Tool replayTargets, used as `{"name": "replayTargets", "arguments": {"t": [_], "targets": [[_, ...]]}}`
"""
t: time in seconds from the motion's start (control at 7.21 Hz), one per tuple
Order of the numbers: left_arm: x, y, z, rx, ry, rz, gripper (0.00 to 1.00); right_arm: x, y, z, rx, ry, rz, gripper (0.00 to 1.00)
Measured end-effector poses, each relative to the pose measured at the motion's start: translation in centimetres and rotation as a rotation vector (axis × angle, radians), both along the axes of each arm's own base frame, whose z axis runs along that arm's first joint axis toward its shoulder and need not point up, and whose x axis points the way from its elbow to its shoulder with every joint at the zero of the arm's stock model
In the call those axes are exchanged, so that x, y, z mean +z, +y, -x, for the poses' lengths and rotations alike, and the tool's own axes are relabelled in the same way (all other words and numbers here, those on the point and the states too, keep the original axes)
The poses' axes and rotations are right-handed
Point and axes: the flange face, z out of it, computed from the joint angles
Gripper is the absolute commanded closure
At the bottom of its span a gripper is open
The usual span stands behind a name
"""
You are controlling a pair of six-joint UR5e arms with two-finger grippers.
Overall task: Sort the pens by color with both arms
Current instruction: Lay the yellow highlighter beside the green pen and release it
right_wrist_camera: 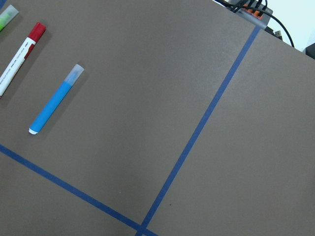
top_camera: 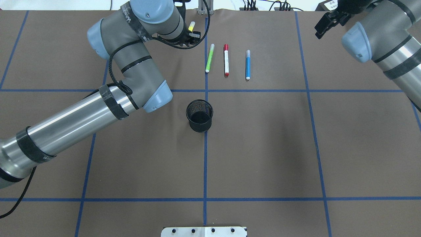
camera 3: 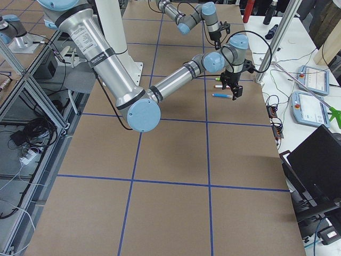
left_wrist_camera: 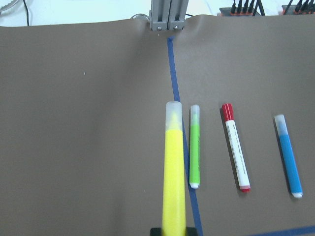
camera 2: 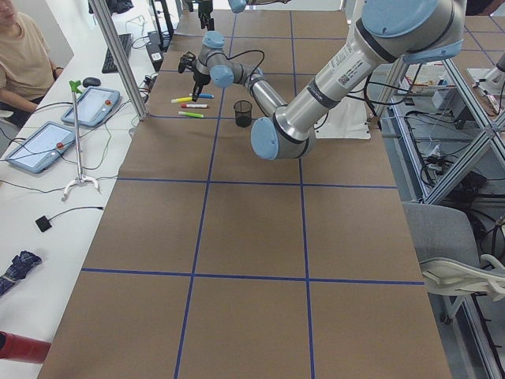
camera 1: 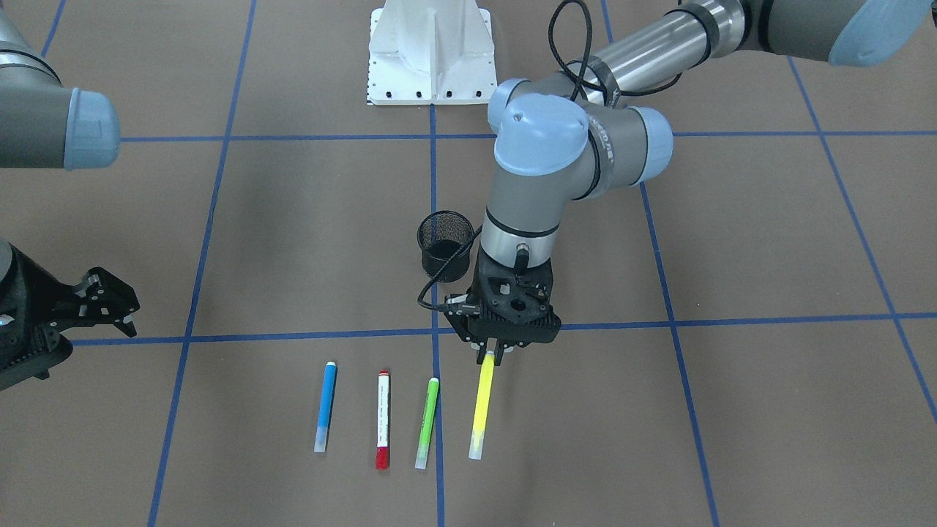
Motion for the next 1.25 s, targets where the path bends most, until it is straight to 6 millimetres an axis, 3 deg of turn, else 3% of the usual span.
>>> {"name": "replayTargets", "arguments": {"t": [0.28, 0.42, 0.83, 0.97, 1.25], "targets": [[3.8, -2.3, -3.6, -0.03, -0.023, -0.03, 1.0, 0.1, 0.0, 0.1, 0.0, 0.001, 0.001, 0.0], [4.4, -1.9, -5.4, -0.026, -0.032, -0.036, 0.91, 0.1, 0.0, 0.1, 0.0, 0.002, 0.002, 0.0], [4.6, -0.2, -7.8, 0.0, -0.034, -0.043, 0.36, 0.1, 0.0, 0.1, 0.0, 0.002, 0.001, 0.0], [4.6, 0.3, -8.1, 0.008, -0.032, -0.047, 0.06, 0.1, 0.0, 0.1, 0.001, 0.002, 0.002, 0.0], [5.3, 1.2, -7.9, 0.017, -0.03, -0.054, 0.01, 0.2, 0.0, 0.1, 0.001, 0.003, 0.003, 0.0]]}}
